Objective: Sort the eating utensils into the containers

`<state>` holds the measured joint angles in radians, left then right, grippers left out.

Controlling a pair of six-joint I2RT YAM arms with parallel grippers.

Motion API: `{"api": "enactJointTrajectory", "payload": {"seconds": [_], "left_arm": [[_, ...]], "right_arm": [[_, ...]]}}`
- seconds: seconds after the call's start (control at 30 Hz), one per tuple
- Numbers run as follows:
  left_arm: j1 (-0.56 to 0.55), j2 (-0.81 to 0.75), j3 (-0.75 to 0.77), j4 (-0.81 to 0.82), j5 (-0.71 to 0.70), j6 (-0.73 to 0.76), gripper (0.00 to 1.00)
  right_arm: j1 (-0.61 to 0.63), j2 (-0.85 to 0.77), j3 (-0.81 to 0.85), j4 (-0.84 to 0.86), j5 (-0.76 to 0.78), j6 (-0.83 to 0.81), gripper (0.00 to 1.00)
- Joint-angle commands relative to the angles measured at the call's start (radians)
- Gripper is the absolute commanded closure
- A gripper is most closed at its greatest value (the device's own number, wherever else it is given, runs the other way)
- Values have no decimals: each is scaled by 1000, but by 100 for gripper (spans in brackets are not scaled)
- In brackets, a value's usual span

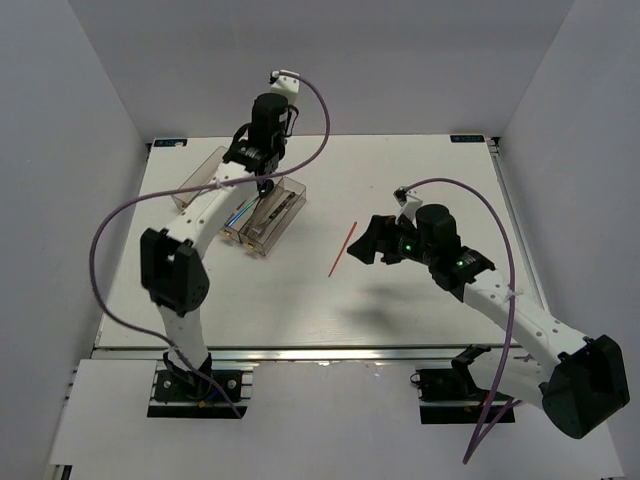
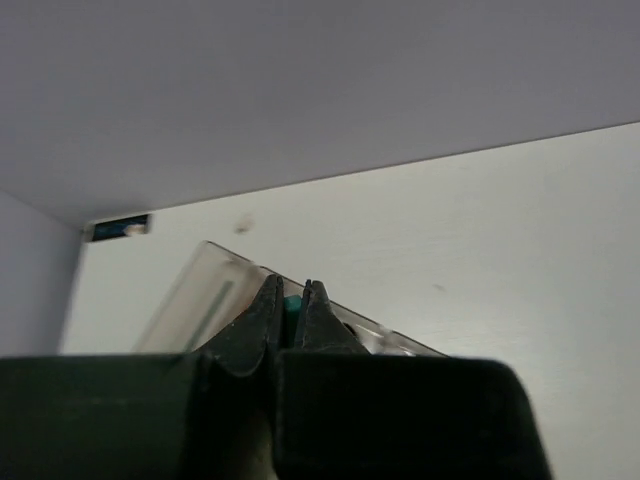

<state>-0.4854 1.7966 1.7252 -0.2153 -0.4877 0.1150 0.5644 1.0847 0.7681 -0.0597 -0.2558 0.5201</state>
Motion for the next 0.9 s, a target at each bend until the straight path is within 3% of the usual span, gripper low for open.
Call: {"api": "enactJointTrajectory", "payload": {"seconds": [0.0, 0.13, 0.3, 0.6, 0.77, 0.87], "left_arm": [[73, 183, 195, -165, -187, 316, 100], [142, 237, 243, -18, -212, 371, 100], [174, 250, 94, 237, -241, 535, 100], [258, 283, -28, 391, -155, 572, 100], [297, 328, -7, 404, -111, 555, 100], [311, 351, -6, 415, -78, 542, 92]], "right_arm": [[-1, -43, -32, -32, 20, -72, 11], [-4, -83, -82, -34, 10, -111, 11], [-4, -112, -193, 43, -79, -123, 11], [-4, -57, -268, 149, -145, -115, 11], [-4, -25, -239, 135, -143, -143, 10], [-4, -14, -237, 136, -120, -144, 11]]}}
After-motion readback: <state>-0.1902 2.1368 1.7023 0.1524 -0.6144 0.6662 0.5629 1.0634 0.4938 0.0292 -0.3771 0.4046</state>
